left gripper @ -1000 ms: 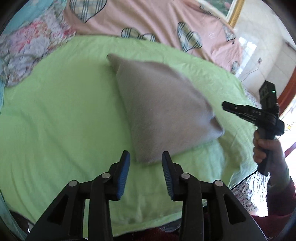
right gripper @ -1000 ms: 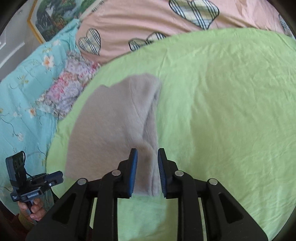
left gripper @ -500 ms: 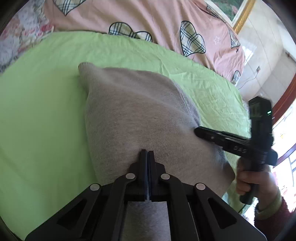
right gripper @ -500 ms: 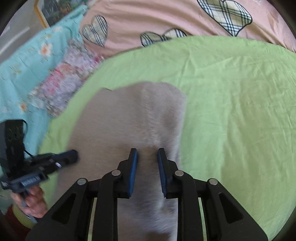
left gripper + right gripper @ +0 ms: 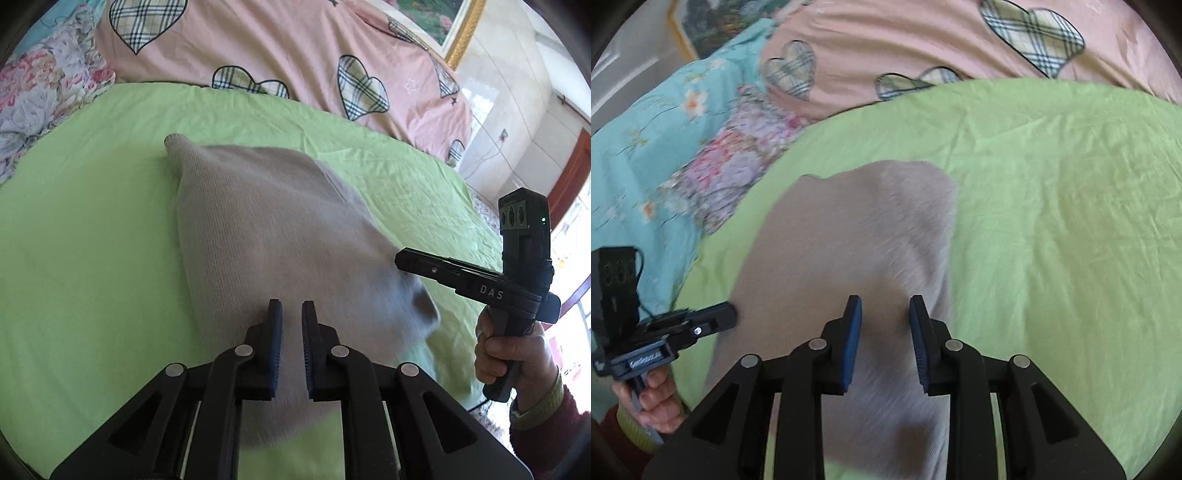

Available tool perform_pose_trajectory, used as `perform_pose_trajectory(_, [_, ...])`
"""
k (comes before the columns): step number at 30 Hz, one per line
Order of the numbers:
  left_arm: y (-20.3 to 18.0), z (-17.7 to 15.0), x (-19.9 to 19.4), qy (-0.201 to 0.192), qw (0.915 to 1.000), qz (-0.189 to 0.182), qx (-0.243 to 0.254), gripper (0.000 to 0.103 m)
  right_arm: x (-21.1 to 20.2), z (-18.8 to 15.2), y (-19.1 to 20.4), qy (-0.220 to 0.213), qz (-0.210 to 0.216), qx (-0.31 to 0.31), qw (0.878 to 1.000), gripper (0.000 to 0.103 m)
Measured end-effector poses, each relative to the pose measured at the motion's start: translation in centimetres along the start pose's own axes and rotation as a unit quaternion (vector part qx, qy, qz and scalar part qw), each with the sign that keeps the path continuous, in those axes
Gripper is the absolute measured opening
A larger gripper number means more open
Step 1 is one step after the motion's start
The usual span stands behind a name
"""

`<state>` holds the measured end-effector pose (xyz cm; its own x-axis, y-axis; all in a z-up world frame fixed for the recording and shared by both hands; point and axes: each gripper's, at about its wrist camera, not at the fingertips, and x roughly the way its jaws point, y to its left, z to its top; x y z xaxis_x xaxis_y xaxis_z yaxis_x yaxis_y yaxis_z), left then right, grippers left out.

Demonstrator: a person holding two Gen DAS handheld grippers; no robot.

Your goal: Fold small clothes

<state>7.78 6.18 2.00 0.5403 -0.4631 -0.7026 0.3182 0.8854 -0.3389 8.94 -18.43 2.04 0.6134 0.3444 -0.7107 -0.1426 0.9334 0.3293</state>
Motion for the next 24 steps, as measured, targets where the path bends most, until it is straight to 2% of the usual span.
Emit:
perform_pose_trajectory(4, [0.1, -3.1, -0.3, 0.017, 0.9997, 0.016, -0.002, 0.01, -1.1, -3.1, 0.3, 0.016, -0.015, -0.008, 1.0, 0.028])
perform_pose_trajectory(6, [0.7, -4.4, 0.5, 0.034, 0.999, 0.027, -0.008, 0.01, -0.5, -4.6, -0.5, 0.035, -0.036, -0.002, 0.999, 0.028])
perform_pose_trajectory(8, [0.8, -4.9, 1.1, 0.032, 0.999, 0.03, -0.012, 0.009, 0.1, -5.7, -1.4, 0.034, -0.033, 0.008, 0.999, 0.028])
perform_pose_trajectory(12, [0.0, -4.9, 1.4, 0.027, 0.9985, 0.047, -0.009, 0.01, 0.2, -5.9, -1.4, 0.017, -0.047, 0.0, 0.999, 0.028])
perform_pose_trajectory(18, [0.4, -5.3, 1.2, 0.023, 0.9986, 0.041, -0.025, 0.009, -0.1, -6.4, -1.5, 0.007, -0.048, 0.007, 0.999, 0.028])
perform_pose_trajectory(24, [-0.4, -5.6, 0.9, 0.023, 0.9975, 0.065, -0.015, 0.01, -0.4, -6.9, -1.1, 0.003, -0.055, 0.01, 0.998, 0.028])
